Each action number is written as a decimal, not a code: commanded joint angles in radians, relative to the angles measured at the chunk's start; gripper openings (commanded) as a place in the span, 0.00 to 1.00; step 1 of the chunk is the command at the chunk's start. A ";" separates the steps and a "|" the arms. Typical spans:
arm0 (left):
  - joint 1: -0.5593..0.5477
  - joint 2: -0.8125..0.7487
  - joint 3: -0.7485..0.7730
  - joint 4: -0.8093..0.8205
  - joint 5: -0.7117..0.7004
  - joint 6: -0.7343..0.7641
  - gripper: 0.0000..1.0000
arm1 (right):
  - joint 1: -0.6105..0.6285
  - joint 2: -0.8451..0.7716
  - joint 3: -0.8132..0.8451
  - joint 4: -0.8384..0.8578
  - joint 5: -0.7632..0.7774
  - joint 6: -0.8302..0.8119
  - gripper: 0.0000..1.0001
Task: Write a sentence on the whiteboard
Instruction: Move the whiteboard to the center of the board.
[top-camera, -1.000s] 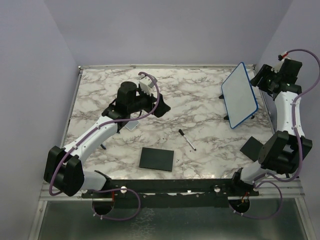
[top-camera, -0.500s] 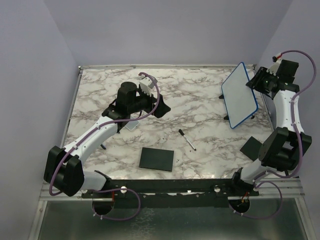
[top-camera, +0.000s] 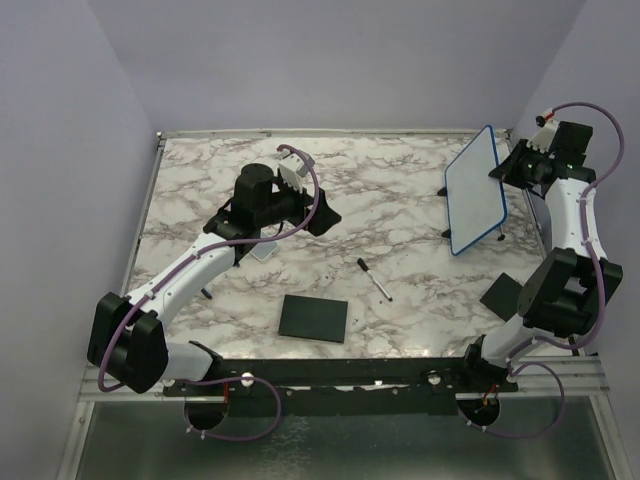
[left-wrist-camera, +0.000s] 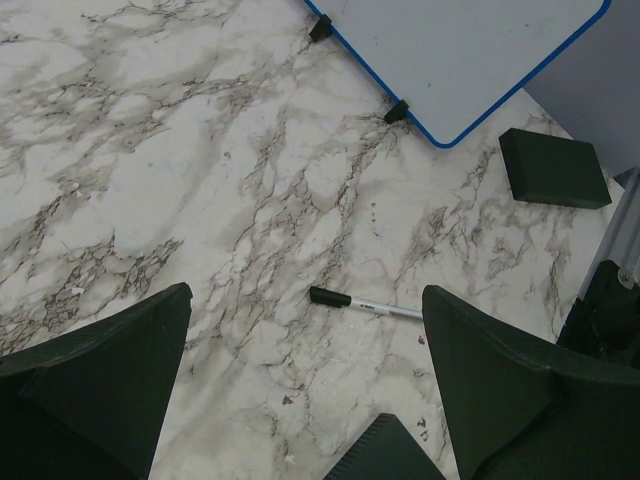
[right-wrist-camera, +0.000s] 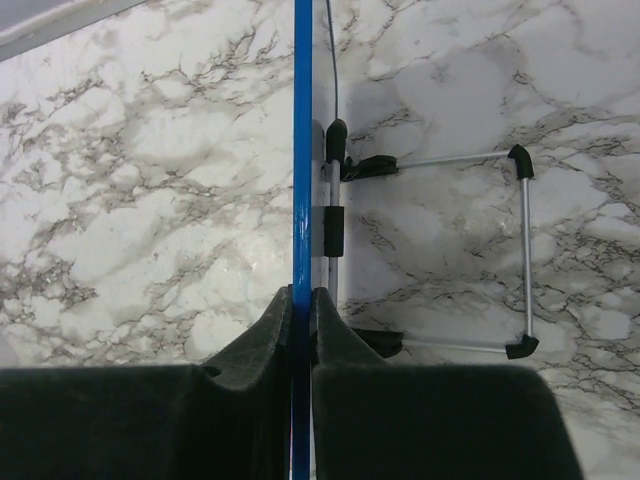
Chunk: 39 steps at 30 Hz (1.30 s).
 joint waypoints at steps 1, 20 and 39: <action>-0.002 -0.019 -0.014 0.005 0.026 0.016 0.99 | -0.004 0.026 0.031 -0.037 -0.084 -0.025 0.05; -0.002 -0.019 -0.011 -0.005 0.030 0.025 0.99 | 0.075 0.050 0.055 -0.079 -0.315 -0.131 0.00; -0.002 -0.027 -0.009 -0.005 0.033 0.023 0.99 | 0.385 0.130 0.119 -0.137 -0.321 -0.227 0.00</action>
